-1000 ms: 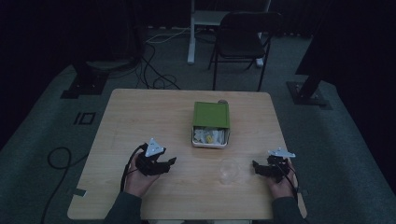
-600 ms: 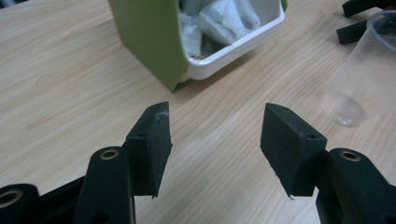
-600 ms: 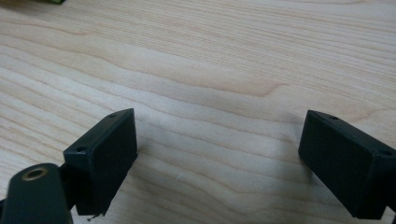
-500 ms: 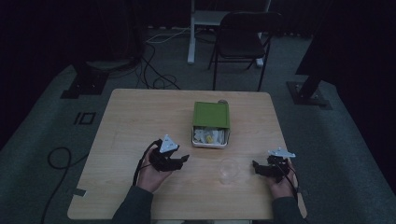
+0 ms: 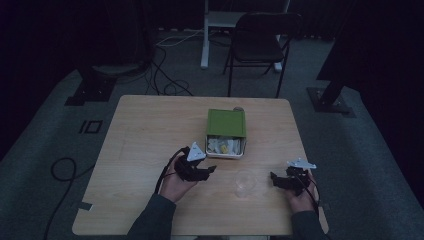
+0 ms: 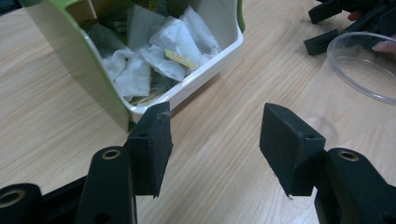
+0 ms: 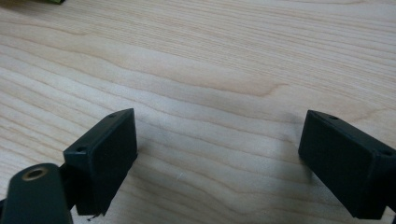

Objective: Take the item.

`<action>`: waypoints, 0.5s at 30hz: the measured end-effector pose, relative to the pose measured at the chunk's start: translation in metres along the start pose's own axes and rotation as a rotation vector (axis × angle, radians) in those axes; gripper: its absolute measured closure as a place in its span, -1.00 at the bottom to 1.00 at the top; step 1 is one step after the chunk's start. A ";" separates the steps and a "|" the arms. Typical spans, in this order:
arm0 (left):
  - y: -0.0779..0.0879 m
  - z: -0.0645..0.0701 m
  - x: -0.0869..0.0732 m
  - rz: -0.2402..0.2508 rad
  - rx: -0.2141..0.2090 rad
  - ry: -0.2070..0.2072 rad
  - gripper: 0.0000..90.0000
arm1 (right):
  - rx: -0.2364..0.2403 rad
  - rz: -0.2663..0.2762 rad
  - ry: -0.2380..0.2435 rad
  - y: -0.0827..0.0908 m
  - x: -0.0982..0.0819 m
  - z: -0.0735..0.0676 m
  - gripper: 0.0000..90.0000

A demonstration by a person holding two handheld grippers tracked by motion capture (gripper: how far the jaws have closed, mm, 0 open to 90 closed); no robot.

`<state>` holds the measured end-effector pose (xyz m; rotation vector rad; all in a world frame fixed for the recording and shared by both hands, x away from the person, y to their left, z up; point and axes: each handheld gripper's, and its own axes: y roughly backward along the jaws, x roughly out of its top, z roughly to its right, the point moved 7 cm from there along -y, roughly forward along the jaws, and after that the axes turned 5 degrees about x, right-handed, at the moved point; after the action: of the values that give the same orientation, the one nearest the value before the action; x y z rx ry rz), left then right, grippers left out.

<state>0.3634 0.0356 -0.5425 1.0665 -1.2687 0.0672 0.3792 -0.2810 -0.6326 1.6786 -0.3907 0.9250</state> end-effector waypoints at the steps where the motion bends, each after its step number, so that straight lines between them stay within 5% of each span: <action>1: 0.000 0.000 0.000 0.000 0.000 0.000 -0.01 | 0.000 0.000 0.001 0.000 0.000 0.000 -0.75; 15: -0.034 0.006 0.014 -0.024 -0.001 -0.052 0.10 | 0.000 0.000 0.000 0.000 0.000 0.000 -0.75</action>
<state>0.3836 0.0059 -0.5521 1.0888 -1.3023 0.0208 0.3792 -0.2810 -0.6326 1.6785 -0.3904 0.9253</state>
